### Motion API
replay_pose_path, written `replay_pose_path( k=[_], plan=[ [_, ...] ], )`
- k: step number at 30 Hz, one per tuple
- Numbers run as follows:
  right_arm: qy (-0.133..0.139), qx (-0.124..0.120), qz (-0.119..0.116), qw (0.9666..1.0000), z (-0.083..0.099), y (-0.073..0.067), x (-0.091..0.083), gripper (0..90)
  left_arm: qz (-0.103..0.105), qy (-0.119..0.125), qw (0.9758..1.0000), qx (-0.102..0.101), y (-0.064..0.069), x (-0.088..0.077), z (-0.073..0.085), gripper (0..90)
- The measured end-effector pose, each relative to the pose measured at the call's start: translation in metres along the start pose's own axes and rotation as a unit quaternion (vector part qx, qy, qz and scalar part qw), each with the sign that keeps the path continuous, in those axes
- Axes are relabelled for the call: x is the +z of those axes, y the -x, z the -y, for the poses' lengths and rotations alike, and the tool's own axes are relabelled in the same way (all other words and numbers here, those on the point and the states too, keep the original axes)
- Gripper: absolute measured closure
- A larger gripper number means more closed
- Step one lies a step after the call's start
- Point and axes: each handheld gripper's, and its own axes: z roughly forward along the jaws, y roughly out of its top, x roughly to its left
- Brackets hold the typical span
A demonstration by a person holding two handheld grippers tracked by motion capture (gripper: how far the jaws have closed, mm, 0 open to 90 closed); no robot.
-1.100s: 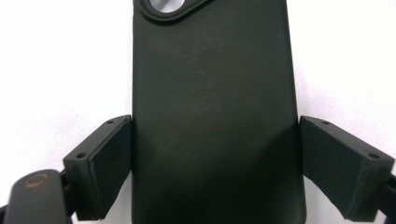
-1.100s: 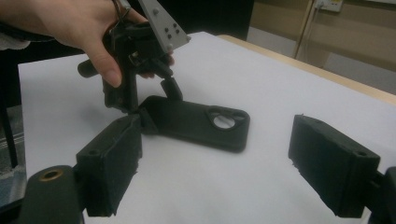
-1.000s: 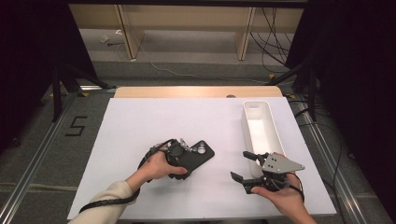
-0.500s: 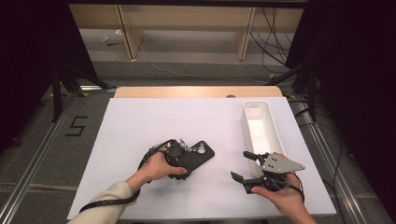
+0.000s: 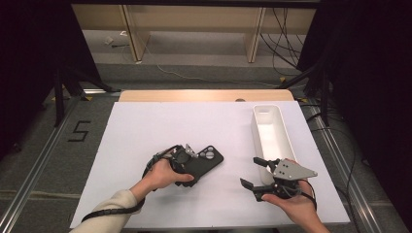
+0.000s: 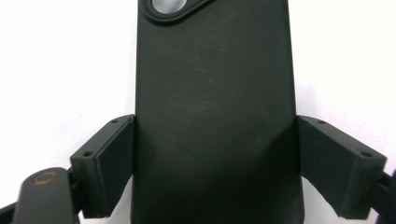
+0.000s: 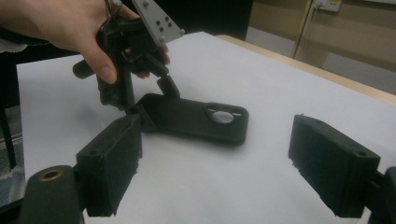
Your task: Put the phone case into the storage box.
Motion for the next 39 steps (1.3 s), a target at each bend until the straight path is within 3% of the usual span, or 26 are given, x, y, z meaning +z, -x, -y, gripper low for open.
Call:
replay_pose_path(
  k=[8, 15, 20, 28, 34, 39],
  plan=[
    [0.003, 0.006, 0.005, 1.0000, -0.002, 0.001, 0.004, 18.7, -0.005, 0.046, 0.9989, -0.007, 0.001, -0.011, 0.002, 15.1],
    [0.015, 0.012, 0.012, 0.9997, -0.014, 0.003, 0.017, 19.0, -0.008, 0.096, 0.9953, -0.012, 0.006, -0.025, 0.005, 15.1],
    [0.025, 0.018, 0.024, 0.9992, -0.029, 0.009, 0.029, 19.3, -0.007, 0.109, 0.9940, -0.005, 0.010, -0.029, 0.006, 15.0],
    [0.027, 0.029, 0.036, 0.9986, -0.050, 0.018, 0.052, 19.6, -0.006, 0.149, 0.9888, -0.006, 0.017, -0.036, 0.010, 15.0],
    [0.028, 0.048, 0.040, 0.9977, -0.057, 0.025, 0.062, 20.0, -0.008, 0.170, 0.9854, -0.001, 0.025, -0.040, 0.012, 15.0],
    [0.009, 0.063, 0.046, 0.9969, -0.056, 0.029, 0.071, 21.1, -0.007, 0.180, 0.9836, 0.010, 0.031, -0.040, 0.011, 15.1]
  ],
)
